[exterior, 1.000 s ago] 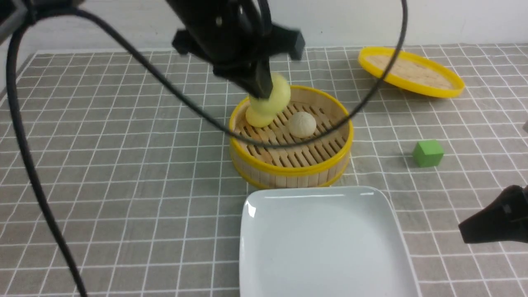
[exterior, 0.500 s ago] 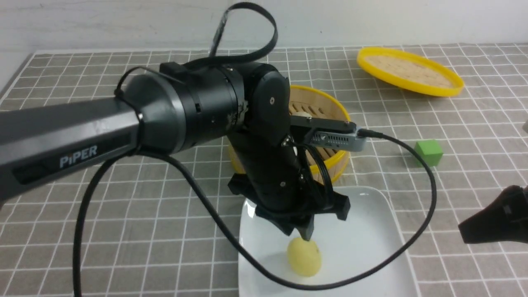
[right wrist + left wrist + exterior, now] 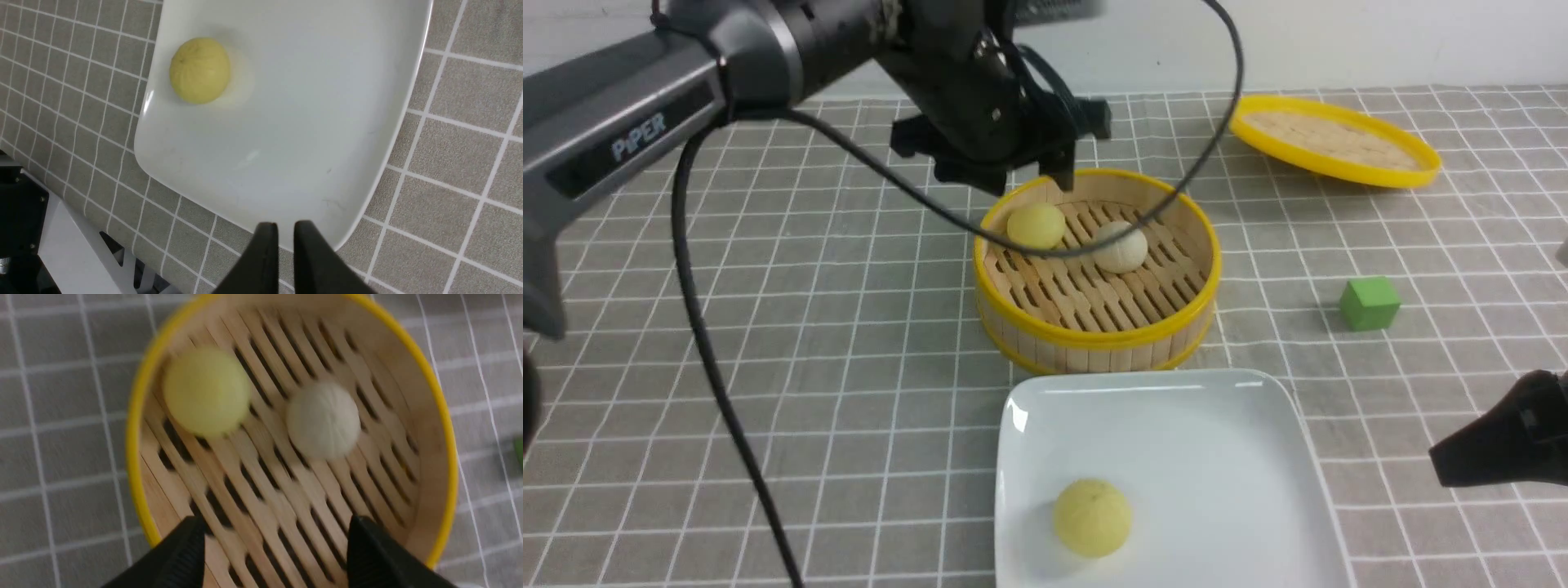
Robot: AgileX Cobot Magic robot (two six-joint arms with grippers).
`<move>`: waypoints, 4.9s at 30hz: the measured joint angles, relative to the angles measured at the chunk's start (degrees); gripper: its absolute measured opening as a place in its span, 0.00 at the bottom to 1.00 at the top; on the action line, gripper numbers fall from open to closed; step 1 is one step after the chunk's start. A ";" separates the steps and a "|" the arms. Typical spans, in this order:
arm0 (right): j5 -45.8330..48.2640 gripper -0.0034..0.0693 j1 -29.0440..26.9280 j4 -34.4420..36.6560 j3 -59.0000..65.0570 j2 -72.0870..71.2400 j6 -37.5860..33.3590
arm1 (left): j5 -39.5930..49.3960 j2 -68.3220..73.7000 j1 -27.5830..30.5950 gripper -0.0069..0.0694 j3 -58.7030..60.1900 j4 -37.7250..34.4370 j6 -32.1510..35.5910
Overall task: Put the steamed buns into the plate on the grey tablecloth.
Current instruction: 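Reach into the bamboo steamer and grasp a bun with the left gripper, then carry the bun from the bamboo steamer to the plate with the left gripper, then reach toward a bun in the bamboo steamer with the right gripper, then move the steamed bun from the bamboo steamer onto the white plate with the right gripper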
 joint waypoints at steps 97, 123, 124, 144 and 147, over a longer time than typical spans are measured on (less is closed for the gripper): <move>-6.79 0.08 19.96 -15.62 -26.47 21.69 16.36 | 19.16 -25.16 22.60 0.11 30.20 1.30 15.41; -20.43 0.53 26.81 -30.98 -70.55 65.97 26.20 | 14.03 -25.42 23.88 0.11 34.76 -1.08 17.36; -20.16 0.44 26.81 -31.05 -70.57 65.97 26.20 | 13.91 -25.42 23.88 0.11 34.76 -1.08 17.36; 6.96 0.08 26.81 -31.03 -72.10 32.50 29.10 | 13.72 -25.42 23.88 0.11 34.76 -0.92 17.36; 7.10 0.08 26.81 -29.95 -63.06 25.74 30.64 | 13.72 -25.42 23.88 0.11 34.76 -1.08 17.36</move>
